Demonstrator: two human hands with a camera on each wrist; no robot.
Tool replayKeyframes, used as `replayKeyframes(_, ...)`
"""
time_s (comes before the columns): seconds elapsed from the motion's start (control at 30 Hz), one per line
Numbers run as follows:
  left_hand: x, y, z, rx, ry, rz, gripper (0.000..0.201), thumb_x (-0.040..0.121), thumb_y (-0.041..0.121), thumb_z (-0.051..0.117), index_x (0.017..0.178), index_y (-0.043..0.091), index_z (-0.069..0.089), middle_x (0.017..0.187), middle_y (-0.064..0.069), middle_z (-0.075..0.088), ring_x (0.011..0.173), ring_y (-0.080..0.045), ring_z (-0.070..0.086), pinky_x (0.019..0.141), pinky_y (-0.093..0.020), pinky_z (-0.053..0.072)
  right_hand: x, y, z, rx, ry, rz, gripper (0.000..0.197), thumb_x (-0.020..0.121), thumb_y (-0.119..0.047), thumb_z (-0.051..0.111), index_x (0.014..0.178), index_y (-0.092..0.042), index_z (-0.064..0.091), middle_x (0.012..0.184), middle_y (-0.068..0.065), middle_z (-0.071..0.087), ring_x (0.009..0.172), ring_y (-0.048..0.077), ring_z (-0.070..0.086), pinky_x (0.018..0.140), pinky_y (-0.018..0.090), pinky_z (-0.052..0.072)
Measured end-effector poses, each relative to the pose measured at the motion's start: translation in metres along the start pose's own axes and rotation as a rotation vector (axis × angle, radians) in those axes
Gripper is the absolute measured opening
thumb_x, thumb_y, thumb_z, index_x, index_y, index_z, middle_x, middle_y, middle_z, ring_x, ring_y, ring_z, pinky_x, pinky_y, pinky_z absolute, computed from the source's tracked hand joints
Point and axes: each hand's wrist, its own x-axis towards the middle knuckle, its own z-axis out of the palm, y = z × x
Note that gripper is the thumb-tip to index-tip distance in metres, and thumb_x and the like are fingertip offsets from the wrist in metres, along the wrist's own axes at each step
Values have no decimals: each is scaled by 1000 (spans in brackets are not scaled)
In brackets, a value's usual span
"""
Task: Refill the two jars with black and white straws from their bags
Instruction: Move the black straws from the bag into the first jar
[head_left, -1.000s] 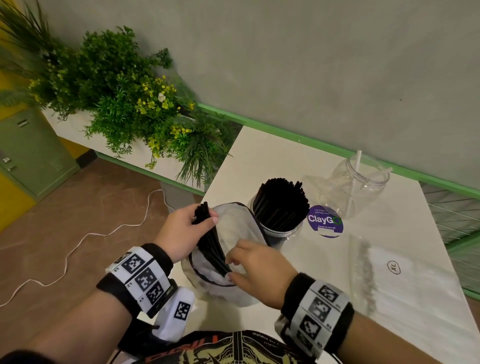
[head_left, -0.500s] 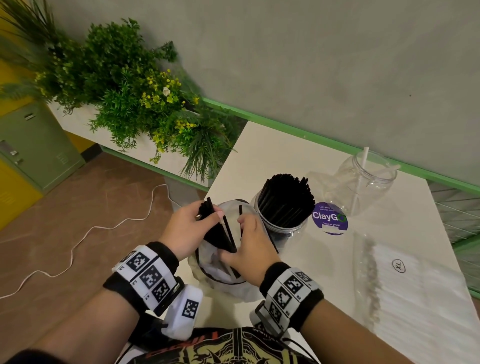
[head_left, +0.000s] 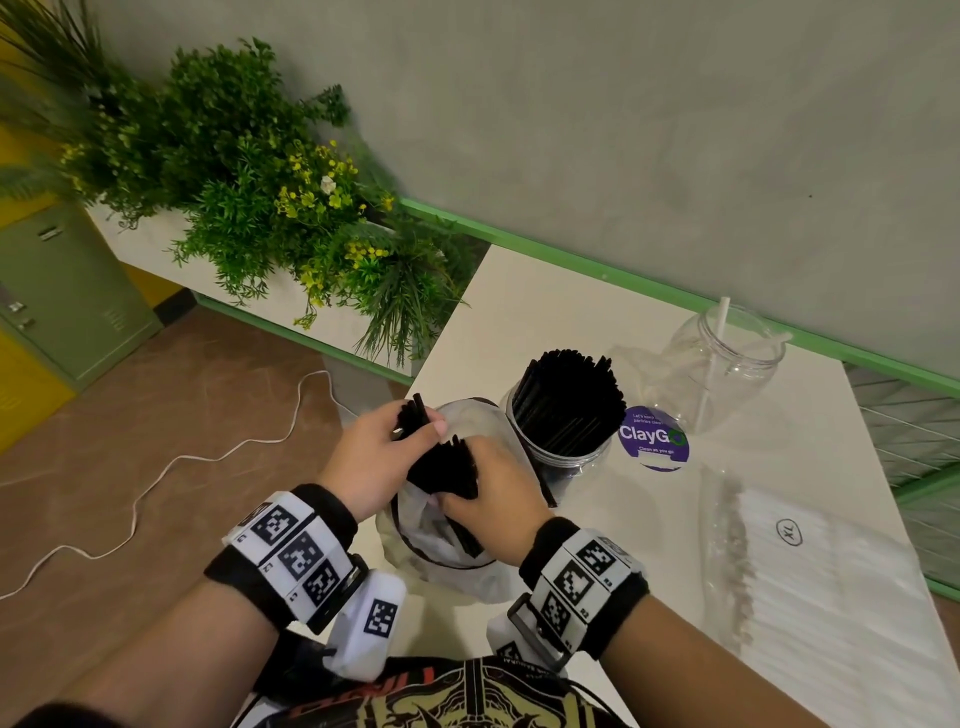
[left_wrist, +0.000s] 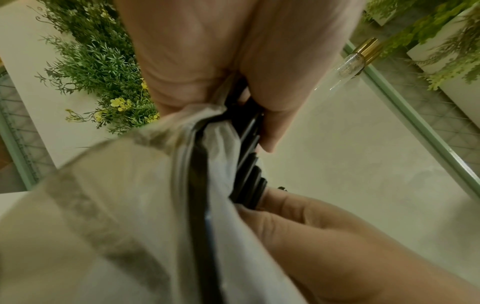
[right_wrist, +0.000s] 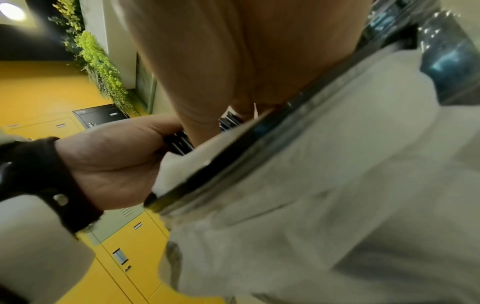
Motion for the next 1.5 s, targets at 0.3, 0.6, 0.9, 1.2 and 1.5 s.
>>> replayKeyframes(0.3,-6,15,-2,-414,-145,-293,57,83,62,46,108,16,70,110,-5,72,105,-19,67,91,-38,51,-9,3,-10,219,-34,-13,40,85,-25,69,118,-12,51,114,4,56,106,18,54,93,36,46)
replayKeyframes(0.6,-15,30,12,-445,-190,-285,35,99,26,39,116,15,67,122,-7,66,110,-21,63,90,-35,52,-20,-1,-9,345,43,-63,63,63,-36,71,119,-16,47,112,2,58,104,15,58,89,39,50)
replayKeyframes(0.9,-14,27,14,-372,-222,-221,35,96,5,40,119,11,65,119,-10,67,114,-25,61,102,-43,46,-18,-2,-8,428,88,-70,42,73,-22,76,107,-9,53,99,8,64,94,22,62,84,43,51)
replayKeyframes(1.2,-8,0,4,-158,-137,-9,47,90,-9,52,98,32,73,116,-2,69,114,-22,61,103,-47,45,-19,4,-28,633,335,-71,20,80,-5,70,87,-21,60,80,-6,64,80,12,62,80,29,51)
replayKeyframes(1.5,-7,-1,17,-32,-134,79,28,94,2,54,100,24,69,113,9,67,113,-5,59,105,-36,44,-23,20,-19,234,451,-292,26,82,2,66,101,-14,59,91,-5,62,89,8,60,82,25,49)
